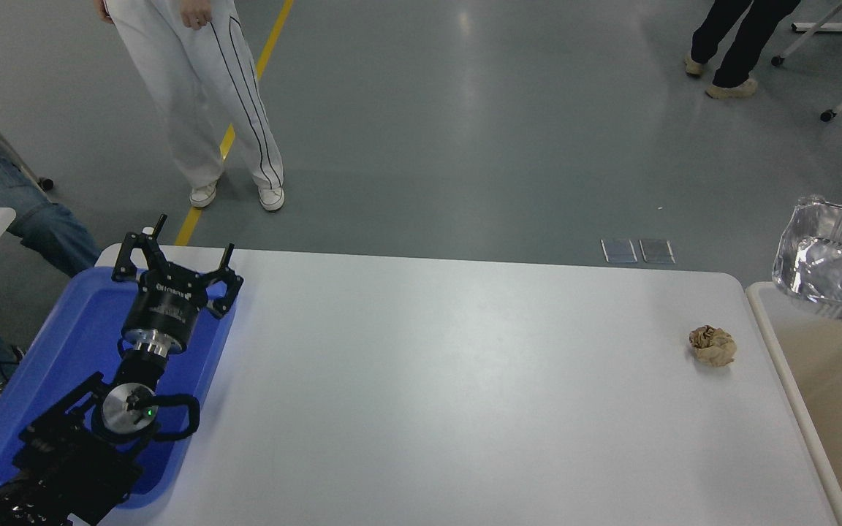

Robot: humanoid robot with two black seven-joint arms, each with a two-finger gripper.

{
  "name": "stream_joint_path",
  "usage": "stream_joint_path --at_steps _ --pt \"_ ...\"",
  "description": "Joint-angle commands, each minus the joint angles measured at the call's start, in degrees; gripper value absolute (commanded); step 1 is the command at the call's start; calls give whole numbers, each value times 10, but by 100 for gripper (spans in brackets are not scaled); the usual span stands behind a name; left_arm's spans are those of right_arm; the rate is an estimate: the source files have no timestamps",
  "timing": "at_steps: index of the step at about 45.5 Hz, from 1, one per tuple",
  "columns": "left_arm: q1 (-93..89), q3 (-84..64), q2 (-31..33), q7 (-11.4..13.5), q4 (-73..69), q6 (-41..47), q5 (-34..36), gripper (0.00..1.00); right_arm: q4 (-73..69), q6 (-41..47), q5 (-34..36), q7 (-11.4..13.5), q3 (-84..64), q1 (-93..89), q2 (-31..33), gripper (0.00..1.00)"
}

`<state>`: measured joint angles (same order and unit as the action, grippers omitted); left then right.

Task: Pick up foil plate and place in dustbin

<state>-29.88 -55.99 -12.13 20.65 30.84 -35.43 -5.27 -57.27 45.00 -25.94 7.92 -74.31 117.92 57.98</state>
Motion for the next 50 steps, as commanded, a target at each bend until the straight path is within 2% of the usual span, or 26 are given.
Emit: stream_joint_path --at_steps 1,15,26,44,50 --pt "0 0 0 0 0 0 0 100 116 0 -2 1 123 -184 16 0" --pt "0 0 0 0 0 0 0 100 232 0 1 0 215 -337 12 0" --pt "0 0 0 0 -1 -1 0 100 307 -11 3 0 361 -482 0 0" --pt "0 0 0 0 0 0 0 100 411 -137 6 0 479 -660 -82 0" --pt "0 0 0 0 0 -1 0 100 415 -170 42 0 486 -696 -89 0"
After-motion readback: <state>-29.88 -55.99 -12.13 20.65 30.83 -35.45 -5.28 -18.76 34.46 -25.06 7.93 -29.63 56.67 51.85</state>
